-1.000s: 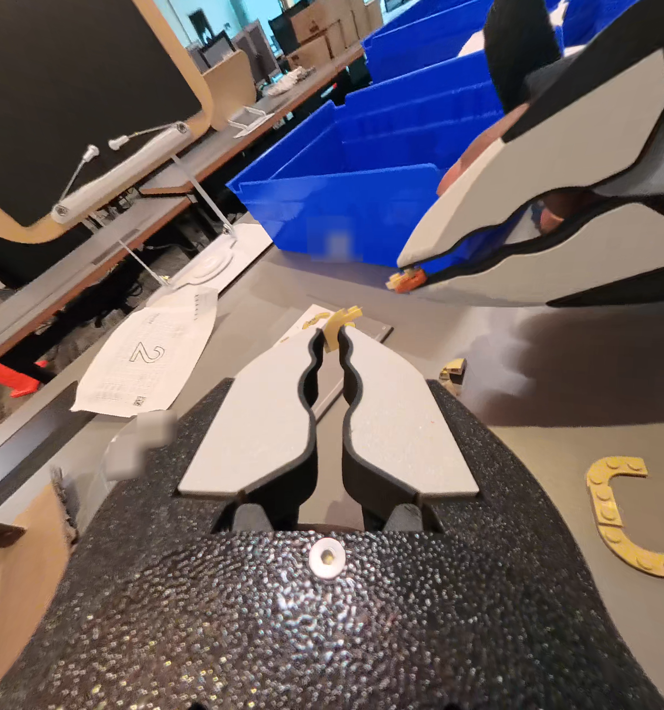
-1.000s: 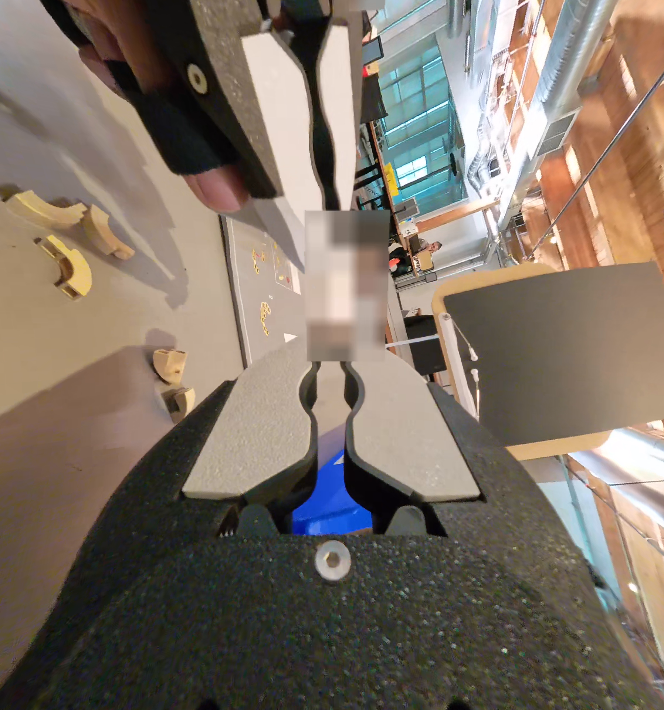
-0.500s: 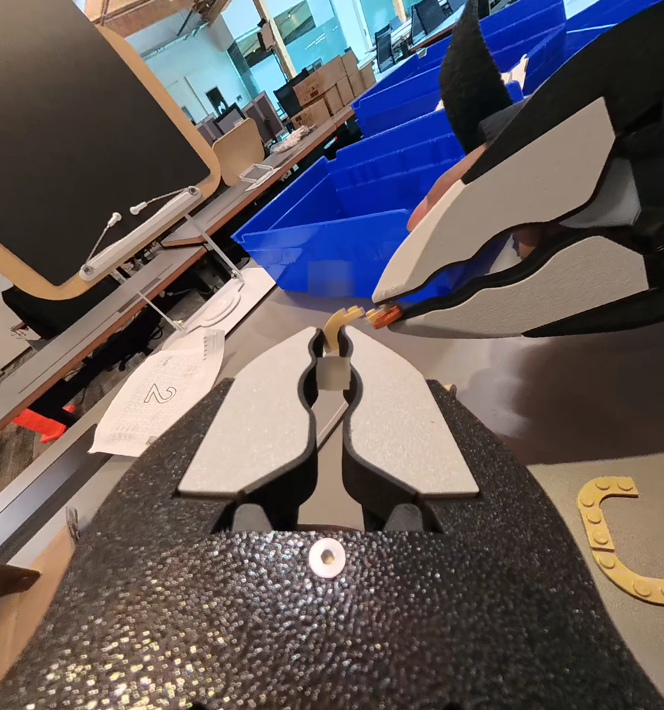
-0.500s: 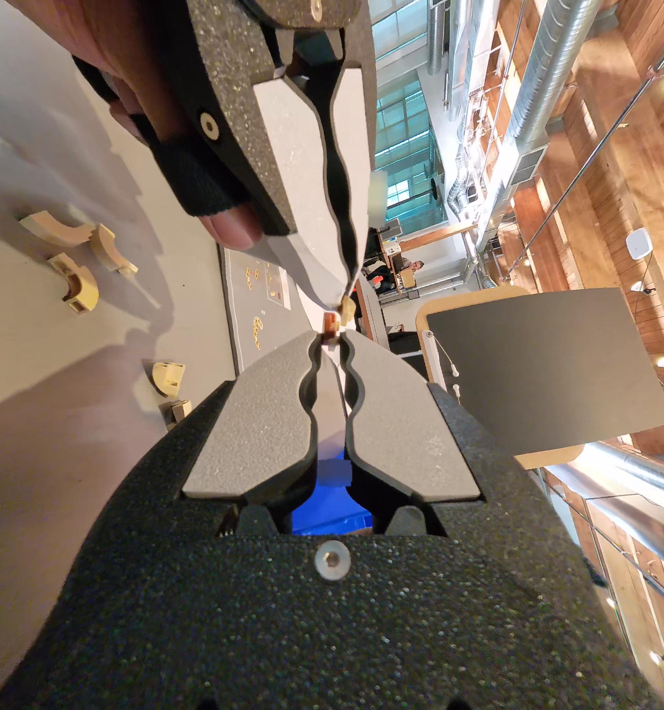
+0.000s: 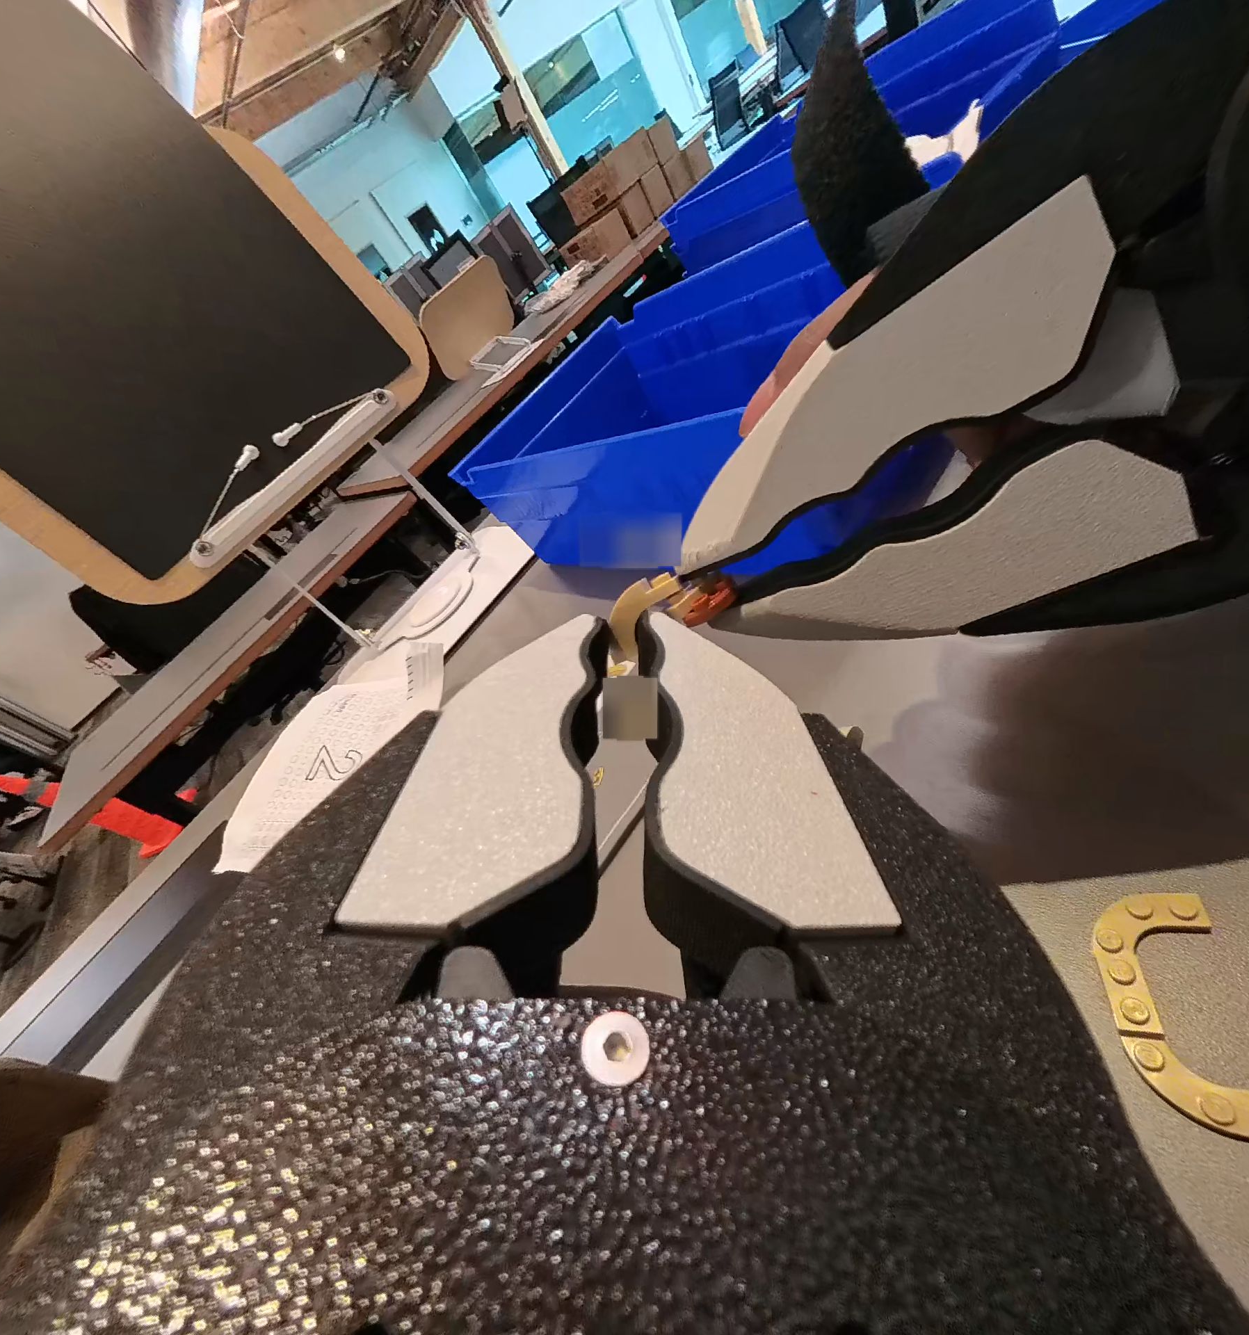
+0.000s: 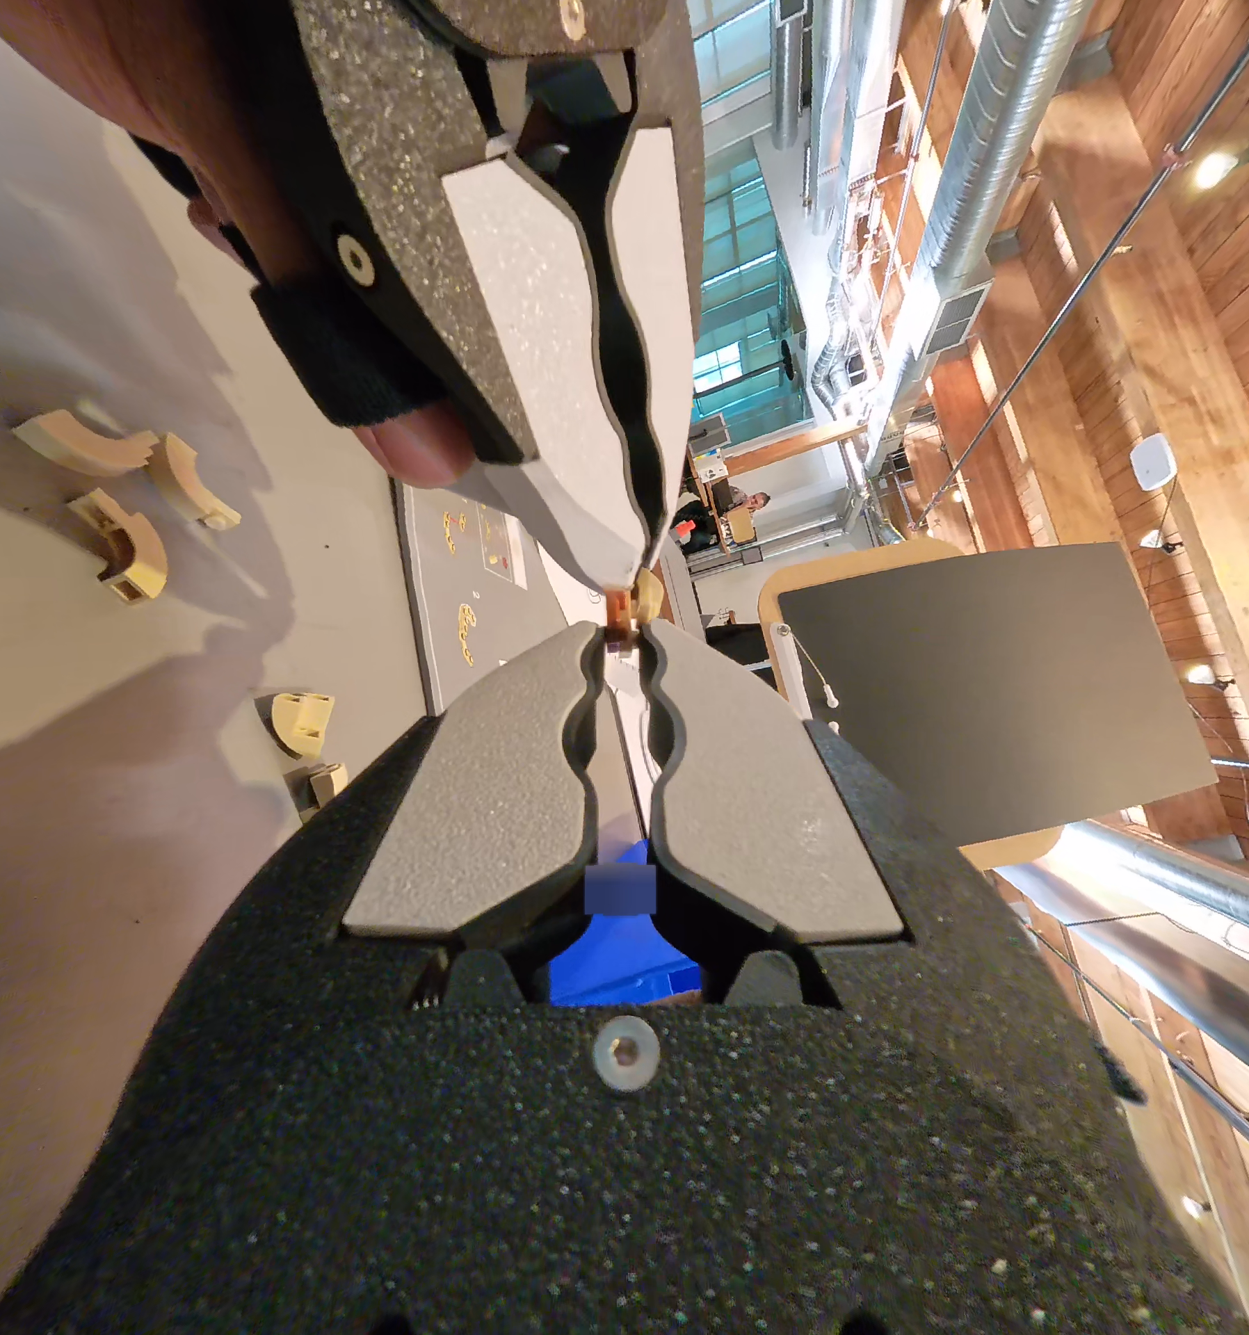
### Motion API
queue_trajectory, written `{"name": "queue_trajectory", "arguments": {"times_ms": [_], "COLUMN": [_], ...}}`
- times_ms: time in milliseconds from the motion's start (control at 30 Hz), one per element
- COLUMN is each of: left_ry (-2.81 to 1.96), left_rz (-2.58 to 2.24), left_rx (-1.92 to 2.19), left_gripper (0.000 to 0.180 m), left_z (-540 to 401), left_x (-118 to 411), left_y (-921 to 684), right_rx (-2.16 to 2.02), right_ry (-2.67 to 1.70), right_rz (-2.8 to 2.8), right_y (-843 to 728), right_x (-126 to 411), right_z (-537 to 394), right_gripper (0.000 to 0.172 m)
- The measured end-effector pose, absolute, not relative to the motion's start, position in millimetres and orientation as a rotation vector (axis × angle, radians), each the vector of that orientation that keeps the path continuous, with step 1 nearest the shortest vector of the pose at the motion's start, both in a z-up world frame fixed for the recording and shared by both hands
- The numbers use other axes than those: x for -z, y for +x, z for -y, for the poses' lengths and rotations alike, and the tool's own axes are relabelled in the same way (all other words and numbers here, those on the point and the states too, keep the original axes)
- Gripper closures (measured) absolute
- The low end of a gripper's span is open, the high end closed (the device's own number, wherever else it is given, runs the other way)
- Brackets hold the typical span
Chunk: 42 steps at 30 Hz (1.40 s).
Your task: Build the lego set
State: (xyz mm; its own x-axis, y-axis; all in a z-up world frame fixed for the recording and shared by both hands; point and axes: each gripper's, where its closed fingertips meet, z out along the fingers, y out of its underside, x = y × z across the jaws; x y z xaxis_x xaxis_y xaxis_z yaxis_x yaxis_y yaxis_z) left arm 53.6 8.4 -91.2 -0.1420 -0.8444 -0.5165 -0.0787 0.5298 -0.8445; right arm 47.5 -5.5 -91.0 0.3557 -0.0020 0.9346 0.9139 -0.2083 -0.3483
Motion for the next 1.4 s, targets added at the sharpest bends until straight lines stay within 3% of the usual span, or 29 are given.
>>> {"name": "queue_trajectory", "arguments": {"times_ms": [1400], "left_ry": [-0.652], "left_rz": [-1.468], "left_rx": [0.764], "left_gripper": [0.173], "left_z": [1.7], "left_x": [65.9], "left_y": [48.4], "right_rx": [1.196], "right_ry": [-1.388], "right_rz": [0.784], "right_y": [42.6], "right_x": [64.9], "right_z": [12.4], "right_gripper": [0.164]}}
